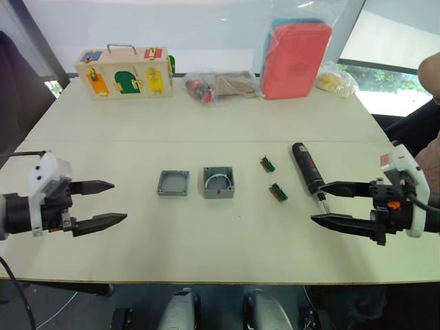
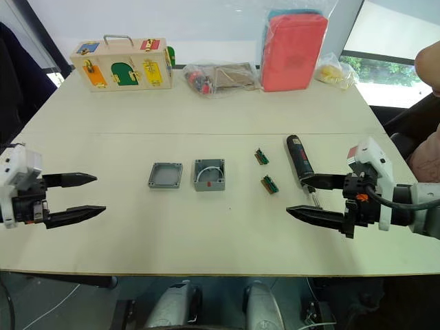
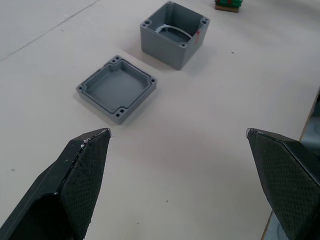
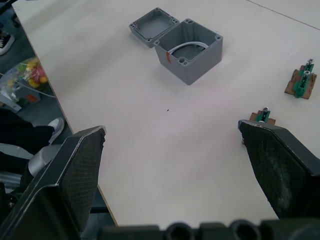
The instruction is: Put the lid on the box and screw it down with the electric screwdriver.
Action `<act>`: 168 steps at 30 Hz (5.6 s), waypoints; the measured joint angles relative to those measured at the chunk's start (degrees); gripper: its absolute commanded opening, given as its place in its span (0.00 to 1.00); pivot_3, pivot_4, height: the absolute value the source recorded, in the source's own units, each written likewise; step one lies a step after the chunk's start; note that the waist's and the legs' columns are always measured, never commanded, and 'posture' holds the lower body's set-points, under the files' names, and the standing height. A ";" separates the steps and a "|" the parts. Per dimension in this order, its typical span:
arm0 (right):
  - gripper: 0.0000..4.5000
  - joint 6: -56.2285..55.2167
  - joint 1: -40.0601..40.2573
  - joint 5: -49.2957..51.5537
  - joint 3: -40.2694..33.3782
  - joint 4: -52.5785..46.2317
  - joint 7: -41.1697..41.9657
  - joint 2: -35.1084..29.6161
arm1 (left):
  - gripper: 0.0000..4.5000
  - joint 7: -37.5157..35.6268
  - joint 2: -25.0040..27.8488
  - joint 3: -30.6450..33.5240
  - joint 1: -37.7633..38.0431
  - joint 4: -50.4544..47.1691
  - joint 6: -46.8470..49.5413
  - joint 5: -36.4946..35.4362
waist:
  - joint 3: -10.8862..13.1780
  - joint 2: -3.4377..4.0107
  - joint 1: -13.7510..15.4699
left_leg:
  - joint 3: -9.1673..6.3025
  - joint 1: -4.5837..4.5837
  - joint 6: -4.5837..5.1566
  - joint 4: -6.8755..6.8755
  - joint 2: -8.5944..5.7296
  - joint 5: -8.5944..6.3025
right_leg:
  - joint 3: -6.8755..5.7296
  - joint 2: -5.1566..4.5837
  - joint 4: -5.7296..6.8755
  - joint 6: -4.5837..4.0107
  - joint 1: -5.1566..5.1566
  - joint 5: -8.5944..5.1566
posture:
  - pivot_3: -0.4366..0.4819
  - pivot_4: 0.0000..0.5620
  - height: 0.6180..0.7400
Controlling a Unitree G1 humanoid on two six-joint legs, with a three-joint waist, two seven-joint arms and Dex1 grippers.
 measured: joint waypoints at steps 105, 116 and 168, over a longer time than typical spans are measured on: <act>1.00 -3.84 1.49 5.33 12.35 -15.94 -35.91 11.10 | 0.83 -25.36 -42.43 -58.88 -72.07 83.45 -68.54 41.48 | 0.07 -0.07 -0.05 | -0.33 -0.40 0.04 0.35 -0.31 0.02 | -0.01 0.23 0.13 0.52 -0.08 0.29 | 0.48 0.27 0.92; 1.00 -4.44 -3.03 4.56 15.26 -14.10 -33.11 11.01 | 0.99 -11.83 -26.62 -41.06 -65.47 55.04 -37.00 31.10 | 0.06 -0.03 -0.92 | -0.39 -0.32 0.03 0.34 -0.12 0.02 | 0.04 0.21 0.46 0.53 -0.18 0.29 | 0.48 0.27 0.92; 1.00 1.26 -24.65 20.99 22.33 7.36 -52.45 30.73 | 0.01 34.57 -39.49 -20.52 -39.51 12.48 1.03 19.32 | 0.06 -0.24 -0.12 | -0.30 -0.42 0.01 0.78 -0.31 0.02 | 0.10 -0.08 0.84 0.52 -0.24 0.26 | 0.48 0.27 0.92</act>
